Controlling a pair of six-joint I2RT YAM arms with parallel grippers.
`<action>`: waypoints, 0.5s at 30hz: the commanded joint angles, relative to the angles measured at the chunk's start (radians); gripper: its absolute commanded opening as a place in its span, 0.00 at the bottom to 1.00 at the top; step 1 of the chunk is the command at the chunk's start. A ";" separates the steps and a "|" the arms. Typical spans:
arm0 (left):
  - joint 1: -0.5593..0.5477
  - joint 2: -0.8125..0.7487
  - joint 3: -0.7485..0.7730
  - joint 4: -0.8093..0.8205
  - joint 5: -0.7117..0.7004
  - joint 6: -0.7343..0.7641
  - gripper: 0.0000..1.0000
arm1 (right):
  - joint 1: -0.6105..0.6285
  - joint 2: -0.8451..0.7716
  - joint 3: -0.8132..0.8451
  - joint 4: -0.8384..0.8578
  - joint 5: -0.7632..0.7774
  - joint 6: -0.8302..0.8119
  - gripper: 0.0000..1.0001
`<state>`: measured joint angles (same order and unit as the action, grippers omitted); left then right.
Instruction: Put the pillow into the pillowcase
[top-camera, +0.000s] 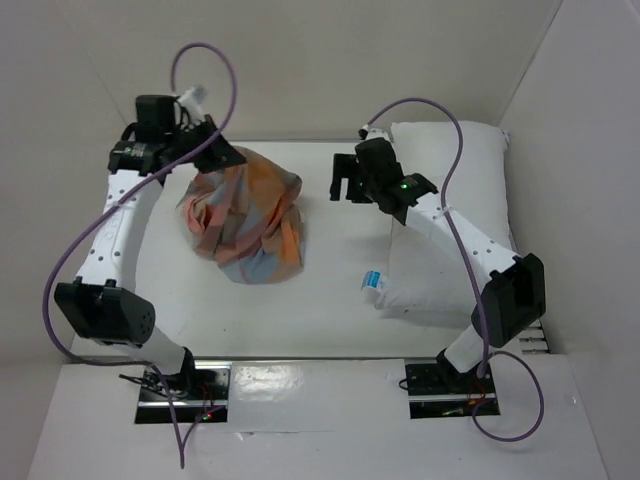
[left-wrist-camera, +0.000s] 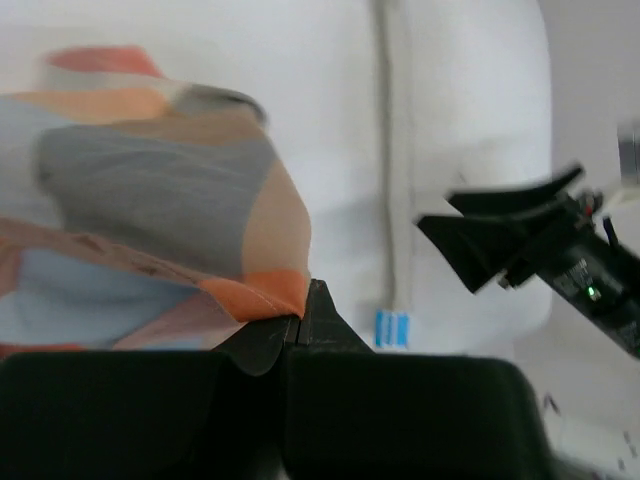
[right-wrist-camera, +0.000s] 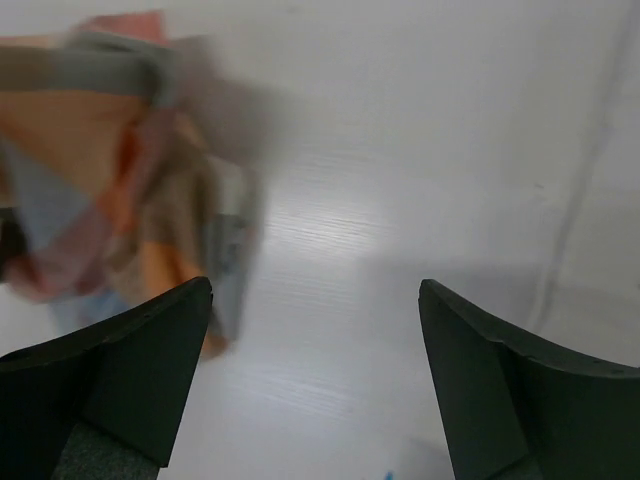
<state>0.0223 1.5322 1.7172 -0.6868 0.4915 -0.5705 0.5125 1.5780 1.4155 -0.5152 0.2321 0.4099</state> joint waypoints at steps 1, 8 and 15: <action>-0.160 0.074 0.112 -0.035 0.140 0.144 0.00 | 0.031 -0.015 0.065 0.132 -0.172 -0.017 0.92; -0.240 0.169 0.205 -0.095 0.133 0.170 0.73 | 0.021 -0.070 -0.001 0.133 -0.143 -0.046 0.93; -0.029 0.088 0.075 -0.079 -0.014 0.127 0.81 | -0.008 -0.095 -0.070 0.110 -0.161 -0.066 0.93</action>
<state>-0.1146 1.6817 1.8362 -0.7753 0.5434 -0.4305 0.5125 1.5116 1.3613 -0.4141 0.0883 0.3679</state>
